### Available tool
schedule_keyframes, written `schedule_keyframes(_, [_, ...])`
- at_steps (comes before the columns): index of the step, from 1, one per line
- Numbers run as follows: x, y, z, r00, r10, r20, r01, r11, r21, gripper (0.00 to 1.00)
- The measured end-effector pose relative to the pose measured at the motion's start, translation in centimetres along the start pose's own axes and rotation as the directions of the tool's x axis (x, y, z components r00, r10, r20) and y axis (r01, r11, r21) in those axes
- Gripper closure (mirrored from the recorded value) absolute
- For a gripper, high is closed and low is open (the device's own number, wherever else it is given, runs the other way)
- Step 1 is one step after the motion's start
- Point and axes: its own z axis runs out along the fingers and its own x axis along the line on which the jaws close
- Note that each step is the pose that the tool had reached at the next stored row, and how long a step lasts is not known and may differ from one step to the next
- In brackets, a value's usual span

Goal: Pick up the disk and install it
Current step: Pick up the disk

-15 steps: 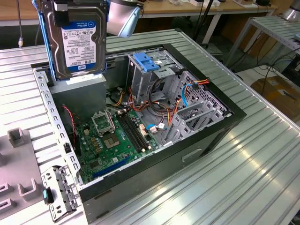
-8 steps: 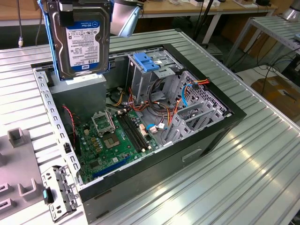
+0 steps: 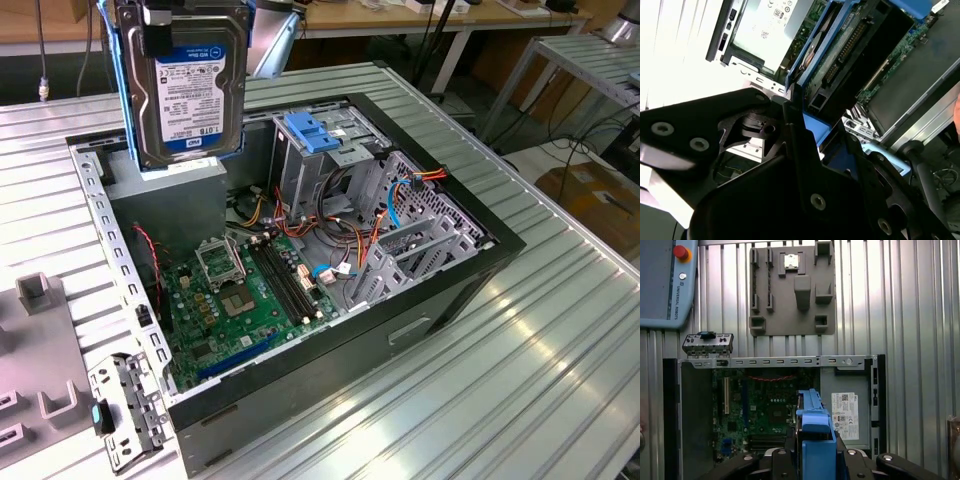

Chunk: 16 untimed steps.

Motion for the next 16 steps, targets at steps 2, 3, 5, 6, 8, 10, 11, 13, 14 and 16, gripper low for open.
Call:
schedule_keyframes(2, [0.02,-0.37,-0.01,1.0,0.0,0.0,0.0,1.0,0.0,0.63])
schedule_keyframes(3, [0.04,-0.58,-0.01,1.0,0.0,0.0001,0.0,1.0,0.0,0.63])
schedule_keyframes(5, [0.05,-0.89,-0.01,1.0,0.0,0.0001,0.0,1.0,0.0001,0.63])
schedule_keyframes(6, [0.05,-1.02,-0.01,1.0,0.0,0.0001,0.0,1.0,0.0001,0.63])
schedule_keyframes(8, [0.06,-1.26,-0.02,1.0,0.0,0.0,0.0,1.0,0.0,0.63])
schedule_keyframes(10, [0.07,-1.51,-0.03,1.0,0.0,0.0001,0.0,1.0,0.0,0.63])
schedule_keyframes(11, [0.08,-1.63,-0.03,1.0,0.0,0.0001,0.0,1.0,0.0,0.63])
schedule_keyframes(13, [0.1,-2.01,-0.03,1.0,0.0,0.0001,0.0,1.0,0.0001,0.63])
schedule_keyframes(14, [0.1,-2.13,-0.04,1.0,0.0,0.0001,0.0,1.0,0.0001,0.63])
schedule_keyframes(16, [0.11,-2.41,-0.04,1.0,0.0,0.0001,0.0,1.0,0.0001,0.63])
